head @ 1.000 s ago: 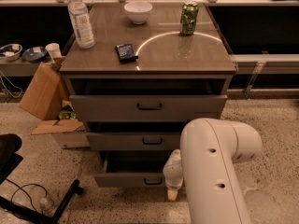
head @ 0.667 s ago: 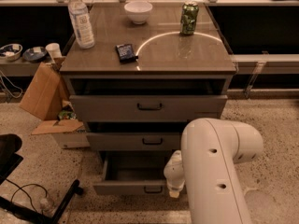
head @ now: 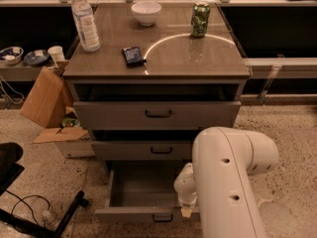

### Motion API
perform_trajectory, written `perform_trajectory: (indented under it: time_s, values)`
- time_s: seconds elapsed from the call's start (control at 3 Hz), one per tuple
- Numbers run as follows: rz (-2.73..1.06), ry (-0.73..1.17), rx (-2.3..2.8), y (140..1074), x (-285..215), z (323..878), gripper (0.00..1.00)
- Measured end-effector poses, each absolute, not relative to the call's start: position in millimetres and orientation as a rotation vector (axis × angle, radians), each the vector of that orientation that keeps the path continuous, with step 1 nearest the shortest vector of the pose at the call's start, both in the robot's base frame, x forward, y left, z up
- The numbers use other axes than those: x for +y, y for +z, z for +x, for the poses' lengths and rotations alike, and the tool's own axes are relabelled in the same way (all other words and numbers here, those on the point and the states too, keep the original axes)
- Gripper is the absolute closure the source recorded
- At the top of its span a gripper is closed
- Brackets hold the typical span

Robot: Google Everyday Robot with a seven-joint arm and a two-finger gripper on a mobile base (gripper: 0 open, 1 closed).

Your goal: Open bottom drawer

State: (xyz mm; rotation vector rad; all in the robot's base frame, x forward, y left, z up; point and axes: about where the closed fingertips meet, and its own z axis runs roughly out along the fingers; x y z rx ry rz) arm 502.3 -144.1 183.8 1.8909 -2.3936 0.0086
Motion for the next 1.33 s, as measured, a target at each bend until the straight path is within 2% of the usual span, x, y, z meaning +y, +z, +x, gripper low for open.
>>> perform_trajectory:
  time_s: [1.33]
  values:
    - [1.825,-0.02,-2.402,182,-164,467,1.0]
